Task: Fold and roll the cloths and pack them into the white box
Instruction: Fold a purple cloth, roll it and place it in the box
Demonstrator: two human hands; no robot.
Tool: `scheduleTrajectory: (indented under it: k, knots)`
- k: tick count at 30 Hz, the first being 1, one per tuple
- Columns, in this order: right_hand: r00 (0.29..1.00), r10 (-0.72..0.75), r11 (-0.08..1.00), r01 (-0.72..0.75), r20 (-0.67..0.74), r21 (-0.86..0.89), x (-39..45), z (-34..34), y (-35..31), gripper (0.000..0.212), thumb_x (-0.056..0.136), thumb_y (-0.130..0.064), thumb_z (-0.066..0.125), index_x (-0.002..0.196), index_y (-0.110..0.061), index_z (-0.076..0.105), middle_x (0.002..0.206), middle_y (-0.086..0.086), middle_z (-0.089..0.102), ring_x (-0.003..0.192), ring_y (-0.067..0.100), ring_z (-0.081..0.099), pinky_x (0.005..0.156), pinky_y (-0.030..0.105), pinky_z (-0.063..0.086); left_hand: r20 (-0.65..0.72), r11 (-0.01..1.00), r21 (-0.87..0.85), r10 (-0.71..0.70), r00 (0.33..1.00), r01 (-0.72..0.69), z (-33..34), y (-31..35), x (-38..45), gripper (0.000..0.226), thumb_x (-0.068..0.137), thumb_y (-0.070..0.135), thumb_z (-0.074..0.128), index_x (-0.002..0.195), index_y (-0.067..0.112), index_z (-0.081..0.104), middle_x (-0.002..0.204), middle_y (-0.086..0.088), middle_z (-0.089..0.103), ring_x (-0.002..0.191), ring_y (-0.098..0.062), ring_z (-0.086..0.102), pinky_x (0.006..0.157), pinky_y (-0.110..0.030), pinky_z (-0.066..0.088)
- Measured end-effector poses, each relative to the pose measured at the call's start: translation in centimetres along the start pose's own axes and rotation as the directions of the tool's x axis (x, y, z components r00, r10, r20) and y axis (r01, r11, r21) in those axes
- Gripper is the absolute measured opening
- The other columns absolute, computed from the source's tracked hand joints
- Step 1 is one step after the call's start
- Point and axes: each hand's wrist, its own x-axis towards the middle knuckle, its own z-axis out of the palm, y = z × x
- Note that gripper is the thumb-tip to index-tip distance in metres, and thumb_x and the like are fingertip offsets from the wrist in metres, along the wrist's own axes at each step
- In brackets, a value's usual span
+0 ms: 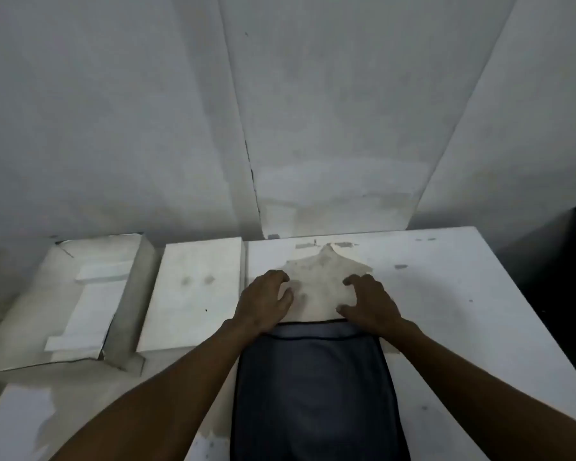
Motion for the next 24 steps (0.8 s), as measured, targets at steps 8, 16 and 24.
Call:
scheduleTrajectory:
  k: [8, 16, 24]
  knots:
    - [0.989, 0.044, 0.998, -0.037, 0.142, -0.055, -0.7, 3.4, 3.5, 0.027, 0.086, -0.017, 0.057, 0.112, -0.008, 0.057, 0.115, 0.012, 0.055, 0.107, 0.027, 0.052, 0.087, 0.038, 0.049, 0.384, 0.985, 0.162, -0.122, 0.915, 0.064, 3.8, -2.8, -1.9, 0.017, 0.087, 0.017, 0.050, 0.093, 0.009, 0.065, 0.098, -0.010, 0.068, 0.086, -0.023, 0.062, 0.072, -0.037, 0.054]
    - [0.970, 0.068, 0.981, -0.023, 0.232, -0.195, -0.6, 5.6, 5.9, 0.028, 0.090, -0.009, 0.048, 0.117, -0.010, 0.052, 0.123, 0.013, 0.052, 0.115, 0.027, 0.046, 0.086, 0.034, 0.046, 0.467, 0.908, 0.419, -0.228, 0.855, 0.013, 6.0, -5.2, -2.5, 0.042, 0.087, 0.010, 0.054, 0.128, 0.010, 0.046, 0.129, -0.014, 0.051, 0.118, -0.030, 0.046, 0.092, -0.039, 0.045]
    - [0.985, 0.099, 0.963, -0.058, 0.144, -0.265, -0.1, 5.8, 6.9, 0.014, 0.081, -0.008, 0.053, 0.094, -0.011, 0.060, 0.103, 0.009, 0.064, 0.101, 0.027, 0.057, 0.075, 0.031, 0.036, 0.432, 0.936, 0.347, -0.211, 0.877, 0.054, 5.6, -6.1, -2.3, 0.020, 0.087, 0.014, 0.051, 0.103, 0.009, 0.062, 0.110, -0.010, 0.062, 0.094, -0.025, 0.061, 0.072, -0.034, 0.052]
